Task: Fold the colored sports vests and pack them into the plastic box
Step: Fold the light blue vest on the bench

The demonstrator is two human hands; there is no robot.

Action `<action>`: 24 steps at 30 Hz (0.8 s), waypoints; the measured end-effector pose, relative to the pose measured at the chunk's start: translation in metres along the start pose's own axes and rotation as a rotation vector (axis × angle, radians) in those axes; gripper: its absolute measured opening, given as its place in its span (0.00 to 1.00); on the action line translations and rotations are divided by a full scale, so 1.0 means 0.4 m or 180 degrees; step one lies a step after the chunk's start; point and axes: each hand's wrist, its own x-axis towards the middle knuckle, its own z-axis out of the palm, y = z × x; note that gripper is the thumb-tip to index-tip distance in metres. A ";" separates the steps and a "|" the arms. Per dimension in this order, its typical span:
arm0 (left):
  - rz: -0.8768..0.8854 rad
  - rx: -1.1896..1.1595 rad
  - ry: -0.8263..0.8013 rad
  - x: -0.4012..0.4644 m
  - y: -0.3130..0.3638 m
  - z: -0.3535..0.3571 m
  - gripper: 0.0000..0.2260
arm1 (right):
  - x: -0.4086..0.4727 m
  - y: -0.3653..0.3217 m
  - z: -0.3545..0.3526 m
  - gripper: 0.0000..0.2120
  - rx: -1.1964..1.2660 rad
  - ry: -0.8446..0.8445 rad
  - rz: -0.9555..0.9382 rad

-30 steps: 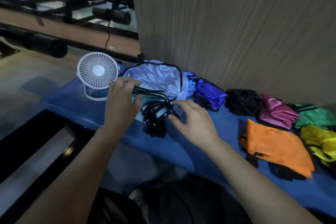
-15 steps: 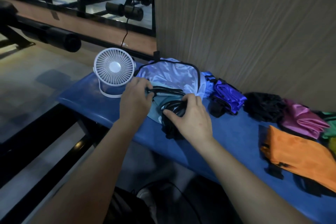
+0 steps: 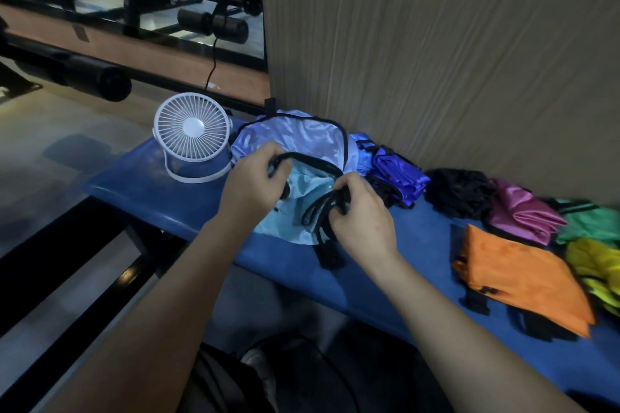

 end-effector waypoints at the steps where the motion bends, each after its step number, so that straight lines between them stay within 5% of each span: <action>1: -0.0073 -0.0132 -0.0042 -0.003 0.022 -0.002 0.08 | -0.006 0.008 -0.015 0.15 0.0010 0.0085 -0.0037; 24: 0.0144 -0.1782 -0.1011 -0.124 0.393 0.033 0.05 | -0.223 0.089 -0.324 0.13 0.0266 0.0214 -0.0621</action>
